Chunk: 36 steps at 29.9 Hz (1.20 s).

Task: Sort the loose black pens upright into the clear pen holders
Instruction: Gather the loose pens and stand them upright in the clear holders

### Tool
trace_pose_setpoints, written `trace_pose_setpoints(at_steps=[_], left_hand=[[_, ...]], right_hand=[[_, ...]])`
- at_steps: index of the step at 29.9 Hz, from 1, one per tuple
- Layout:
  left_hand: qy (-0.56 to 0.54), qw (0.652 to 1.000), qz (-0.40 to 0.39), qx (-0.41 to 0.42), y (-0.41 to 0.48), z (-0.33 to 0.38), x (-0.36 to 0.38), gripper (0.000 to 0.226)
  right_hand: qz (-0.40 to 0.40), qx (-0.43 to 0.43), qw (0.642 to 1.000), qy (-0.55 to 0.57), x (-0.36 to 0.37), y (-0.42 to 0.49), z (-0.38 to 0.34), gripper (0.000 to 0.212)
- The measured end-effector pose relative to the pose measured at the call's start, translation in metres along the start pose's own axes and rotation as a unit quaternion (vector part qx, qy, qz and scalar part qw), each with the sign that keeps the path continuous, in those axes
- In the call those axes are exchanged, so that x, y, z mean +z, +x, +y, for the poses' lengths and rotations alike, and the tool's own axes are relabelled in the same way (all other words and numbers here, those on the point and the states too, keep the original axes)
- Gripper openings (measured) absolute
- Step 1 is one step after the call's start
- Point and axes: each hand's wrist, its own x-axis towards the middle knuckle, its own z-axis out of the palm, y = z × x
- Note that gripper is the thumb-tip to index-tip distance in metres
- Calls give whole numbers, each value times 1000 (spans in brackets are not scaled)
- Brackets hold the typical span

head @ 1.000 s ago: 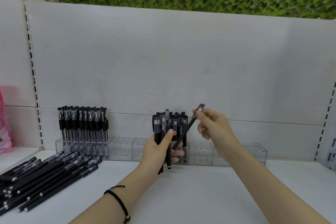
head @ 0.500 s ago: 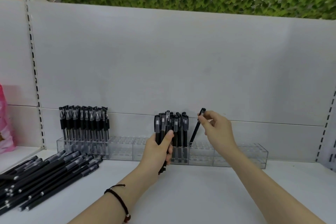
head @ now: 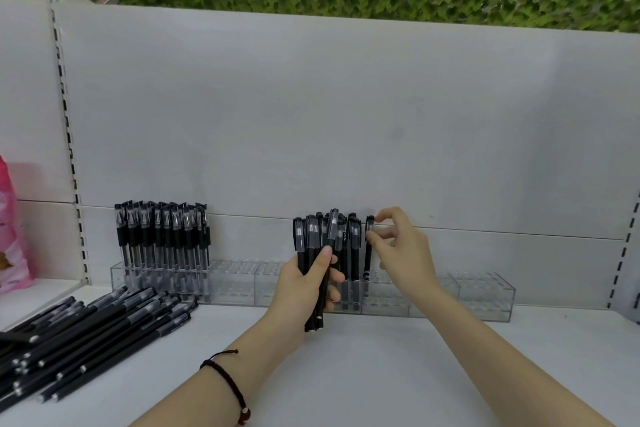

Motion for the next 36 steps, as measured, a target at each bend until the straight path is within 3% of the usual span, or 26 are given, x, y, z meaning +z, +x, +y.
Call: trace_pose_setpoints(at_steps=[4, 9, 13, 15, 19, 23, 29, 36], left_hand=[[-8, 1000, -13, -4, -2, 2, 2, 27], [9, 999, -36, -3, -4, 2, 4, 28], [8, 999, -41, -14, -3, 2, 2, 28], [0, 999, -35, -24, -3, 2, 1, 29], [29, 999, -11, -30, -1, 2, -3, 36], [44, 998, -23, -40, 1, -2, -5, 37], [11, 997, -38, -60, 3, -2, -1, 15], [-28, 998, -32, -37, 5, -4, -3, 14]], right_hand=[[71, -31, 997, 3, -4, -5, -6, 6], [-68, -17, 993, 99, -5, -15, -30, 8], [-99, 47, 980, 163, 1, -14, -36, 4], [-78, 83, 969, 219, -2, -10, -38, 5], [47, 118, 953, 276, -18, 3, -35, 8], [111, 65, 974, 185, -21, 2, -25, 11], [59, 12, 996, 64, -11, -4, -18, 4], [-15, 64, 996, -64, -6, -7, -4, 14]])
